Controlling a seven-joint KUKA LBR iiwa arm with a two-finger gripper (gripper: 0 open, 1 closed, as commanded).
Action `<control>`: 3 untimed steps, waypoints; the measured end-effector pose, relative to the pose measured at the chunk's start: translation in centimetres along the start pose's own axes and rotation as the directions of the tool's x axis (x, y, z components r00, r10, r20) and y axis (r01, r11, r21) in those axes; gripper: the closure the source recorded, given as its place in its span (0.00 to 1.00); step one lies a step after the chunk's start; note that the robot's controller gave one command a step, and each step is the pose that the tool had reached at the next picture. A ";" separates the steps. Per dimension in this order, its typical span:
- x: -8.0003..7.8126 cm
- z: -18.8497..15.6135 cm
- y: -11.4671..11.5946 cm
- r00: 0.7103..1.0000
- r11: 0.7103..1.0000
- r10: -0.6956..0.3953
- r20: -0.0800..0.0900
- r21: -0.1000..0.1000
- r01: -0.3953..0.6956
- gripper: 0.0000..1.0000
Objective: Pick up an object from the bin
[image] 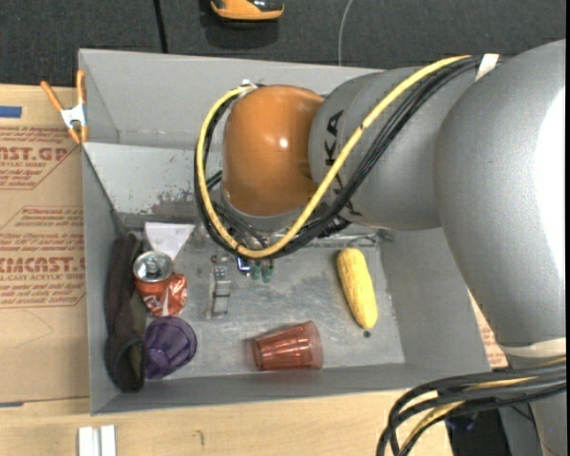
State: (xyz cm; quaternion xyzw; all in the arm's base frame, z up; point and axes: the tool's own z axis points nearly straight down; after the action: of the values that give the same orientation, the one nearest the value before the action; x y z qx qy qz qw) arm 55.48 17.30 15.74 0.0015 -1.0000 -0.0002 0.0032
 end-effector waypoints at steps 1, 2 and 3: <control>-0.2 -0.5 -0.1 1.000 1.000 0.002 0.007 -0.001 -0.002 0.00; 0.3 1.6 -4.2 0.999 0.999 0.037 0.010 -0.004 -0.037 0.00; 2.7 4.5 -6.7 1.000 1.000 -0.024 0.007 0.006 0.024 0.00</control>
Offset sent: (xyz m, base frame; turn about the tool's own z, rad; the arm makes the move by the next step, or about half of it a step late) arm -0.0110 -0.1232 -0.0546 0.1136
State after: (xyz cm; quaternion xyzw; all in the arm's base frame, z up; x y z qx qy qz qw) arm 52.76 10.61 11.25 0.0134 -0.9999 0.0026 -0.0003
